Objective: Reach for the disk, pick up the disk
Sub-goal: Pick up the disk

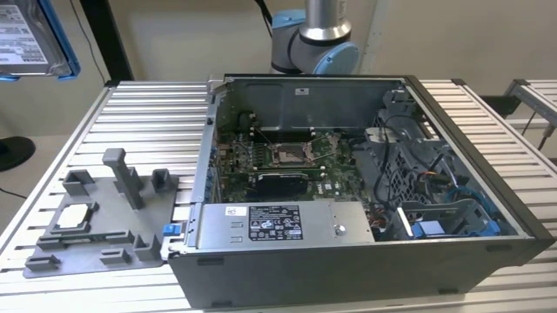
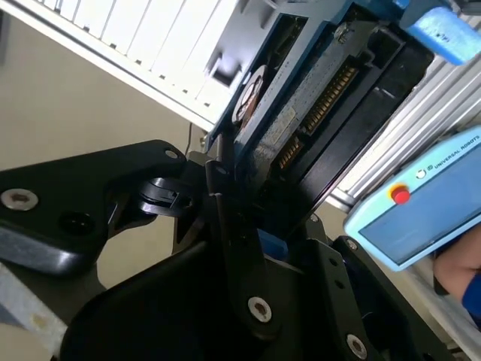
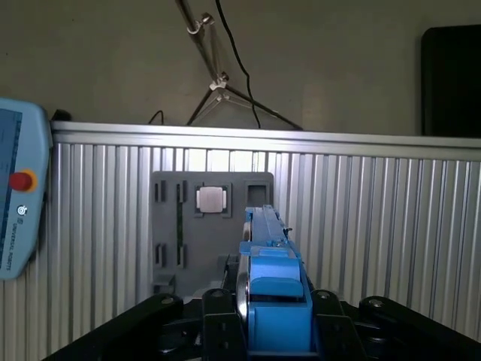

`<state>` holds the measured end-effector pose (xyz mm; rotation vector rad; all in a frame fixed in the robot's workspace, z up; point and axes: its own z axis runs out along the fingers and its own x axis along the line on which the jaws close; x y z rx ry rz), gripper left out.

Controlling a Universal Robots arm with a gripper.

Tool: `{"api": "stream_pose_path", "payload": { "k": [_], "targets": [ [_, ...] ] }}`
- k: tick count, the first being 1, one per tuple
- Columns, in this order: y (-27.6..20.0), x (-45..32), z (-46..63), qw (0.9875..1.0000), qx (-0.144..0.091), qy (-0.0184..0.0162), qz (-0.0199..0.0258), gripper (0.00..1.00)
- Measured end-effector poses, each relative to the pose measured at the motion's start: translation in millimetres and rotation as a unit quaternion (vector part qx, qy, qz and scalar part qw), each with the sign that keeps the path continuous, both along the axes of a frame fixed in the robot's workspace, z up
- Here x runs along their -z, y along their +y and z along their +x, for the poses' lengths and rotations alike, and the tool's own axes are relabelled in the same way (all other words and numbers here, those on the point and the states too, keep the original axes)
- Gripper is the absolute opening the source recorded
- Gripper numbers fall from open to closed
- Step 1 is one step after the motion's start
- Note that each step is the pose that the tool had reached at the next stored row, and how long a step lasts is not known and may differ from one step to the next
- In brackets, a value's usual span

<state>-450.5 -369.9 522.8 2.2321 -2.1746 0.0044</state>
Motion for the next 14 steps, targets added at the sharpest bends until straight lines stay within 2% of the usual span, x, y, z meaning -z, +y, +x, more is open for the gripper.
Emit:
{"api": "stream_pose_path", "payload": {
  "k": [9, 14],
  "targets": [
    [0.0, -12.2, 0.0, 1.0000, 0.000, 0.0000, 0.0000, 0.00],
    [0.0, -13.1, -0.1, 1.0000, 0.000, -0.0002, 0.0000, 0.00]
  ]
}}
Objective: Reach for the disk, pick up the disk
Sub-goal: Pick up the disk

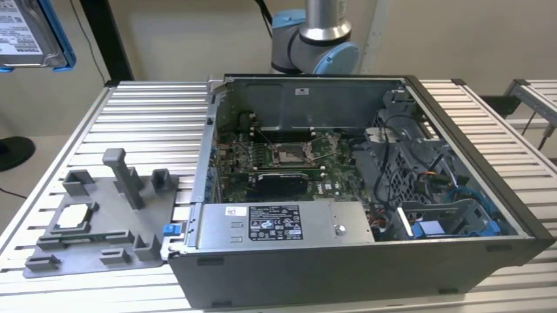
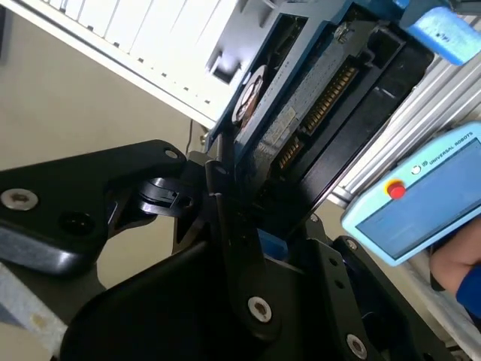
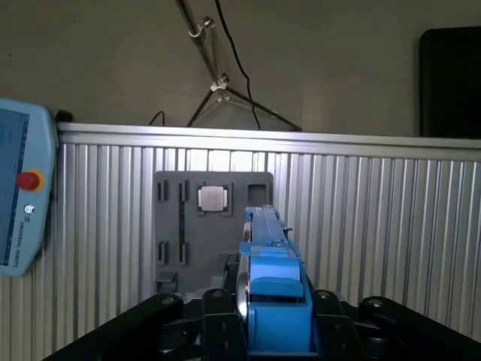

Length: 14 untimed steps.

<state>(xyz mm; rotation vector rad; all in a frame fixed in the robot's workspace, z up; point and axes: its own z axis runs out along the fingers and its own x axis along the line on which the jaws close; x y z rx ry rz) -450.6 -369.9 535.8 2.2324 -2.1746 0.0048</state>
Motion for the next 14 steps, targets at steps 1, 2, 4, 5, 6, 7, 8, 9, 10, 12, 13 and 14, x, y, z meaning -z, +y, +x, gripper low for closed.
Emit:
{"api": "stream_pose_path", "payload": {
  "k": [1, 2, 4, 5, 6, 7, 8, 9, 10, 12, 13, 14],
  "targets": [
    [0.0, 0.1, 0.0, 1.0000, 0.000, 0.0000, 0.0000, 0.00],
    [0.0, 0.3, 0.0, 1.0000, 0.000, 0.0000, 0.0000, 0.00],
    [0.1, 1.2, 0.5, 1.0000, 0.000, 0.0001, -0.0002, 0.00],
    [0.1, 1.7, 1.4, 1.0000, 0.000, 0.0000, -0.0003, 0.00],
    [0.0, 2.0, 3.0, 1.0000, 0.000, 0.0000, -0.0006, 0.00],
    [0.1, 2.3, 5.5, 1.0000, 0.000, 0.0001, -0.0007, 0.00],
    [0.1, 2.7, 8.6, 1.0000, 0.000, 0.0001, -0.0008, 0.00],
    [0.1, 3.0, 11.5, 1.0000, 0.000, 0.0000, -0.0010, 0.00],
    [0.1, 3.4, 14.7, 1.0000, 0.000, 0.0001, -0.0011, 0.00],
    [0.1, 4.1, 21.4, 1.0000, 0.000, 0.0000, -0.0014, 0.00],
    [0.1, 4.4, 25.1, 1.0000, 0.000, 0.0001, -0.0015, 0.00],
    [0.1, 4.7, 28.7, 1.0000, 0.000, 0.0001, -0.0016, 0.00]
  ]
}}
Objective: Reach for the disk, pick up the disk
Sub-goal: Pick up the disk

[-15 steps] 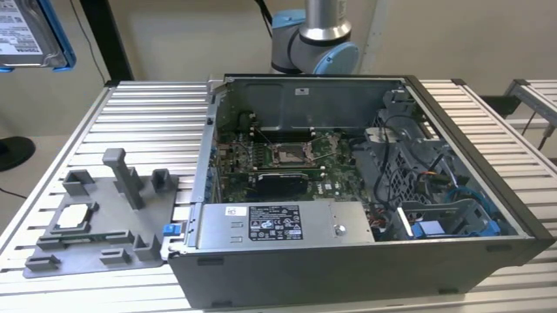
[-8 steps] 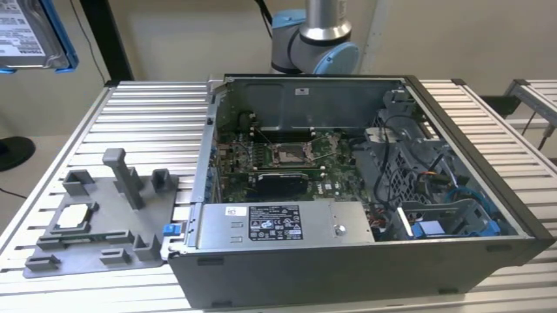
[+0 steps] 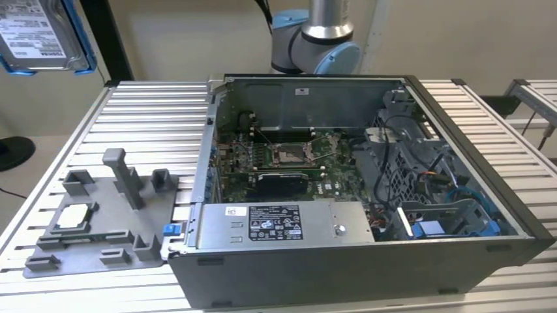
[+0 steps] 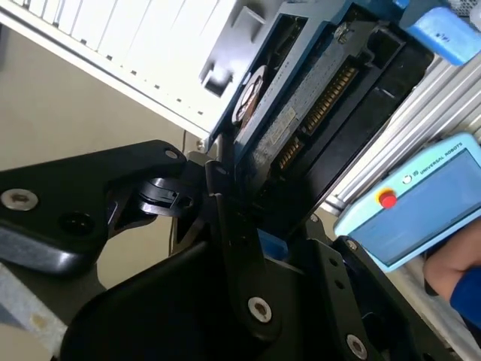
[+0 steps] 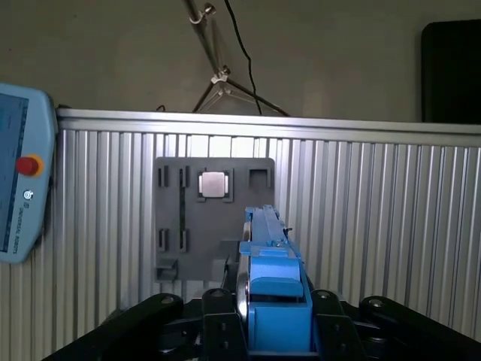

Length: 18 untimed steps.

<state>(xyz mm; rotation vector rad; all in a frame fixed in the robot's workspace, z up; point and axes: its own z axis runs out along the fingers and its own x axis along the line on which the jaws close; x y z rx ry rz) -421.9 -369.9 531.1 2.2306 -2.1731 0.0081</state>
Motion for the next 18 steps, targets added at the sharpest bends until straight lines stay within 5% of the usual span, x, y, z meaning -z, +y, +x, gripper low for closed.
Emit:
{"api": "stream_pose_path", "payload": {
  "k": [18],
  "targets": [
    [0.0, 2.2, 65.7, 1.0000, 0.000, 0.0000, -0.0001, 0.00]
  ]
}}
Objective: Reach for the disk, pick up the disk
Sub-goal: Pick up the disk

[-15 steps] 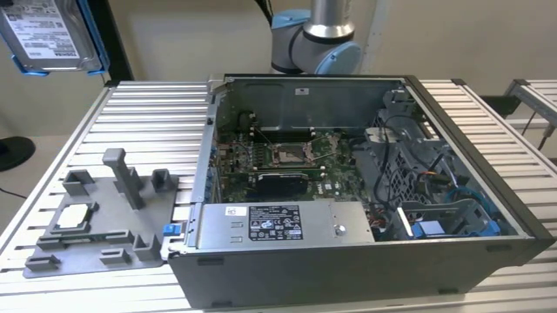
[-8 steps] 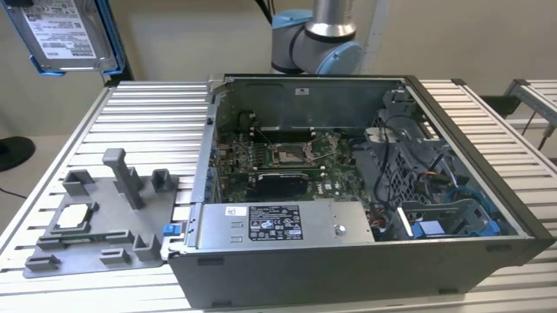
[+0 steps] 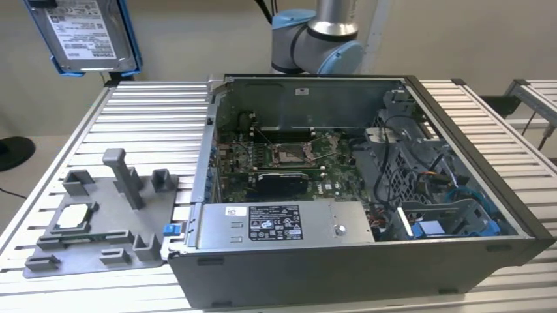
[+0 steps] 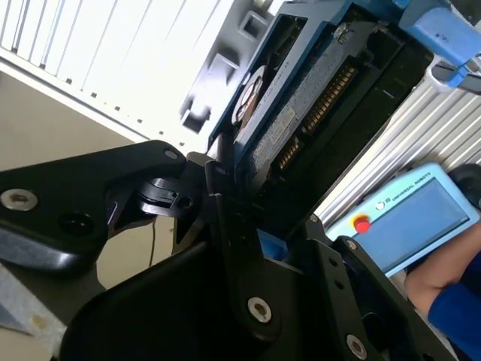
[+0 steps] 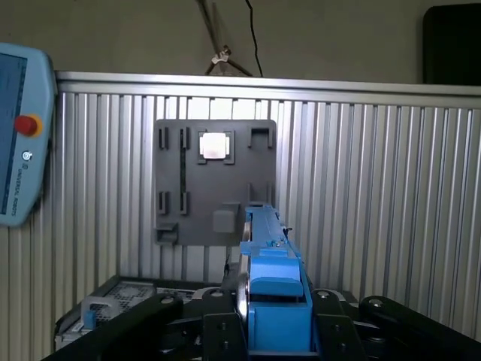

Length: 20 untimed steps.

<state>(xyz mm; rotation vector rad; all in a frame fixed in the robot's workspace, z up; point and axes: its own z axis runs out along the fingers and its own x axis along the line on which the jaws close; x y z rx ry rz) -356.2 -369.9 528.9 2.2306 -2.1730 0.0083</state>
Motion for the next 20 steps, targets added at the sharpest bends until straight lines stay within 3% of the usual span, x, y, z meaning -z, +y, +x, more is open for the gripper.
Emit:
{"api": "stream_pose_path", "payload": {
  "k": [10, 20],
  "targets": [
    [0.0, 2.3, 37.6, 1.0000, 0.000, 0.0000, 0.0000, 0.00],
    [0.0, 3.1, 62.3, 1.0000, 0.000, 0.0000, -0.0001, 0.00]
  ]
}}
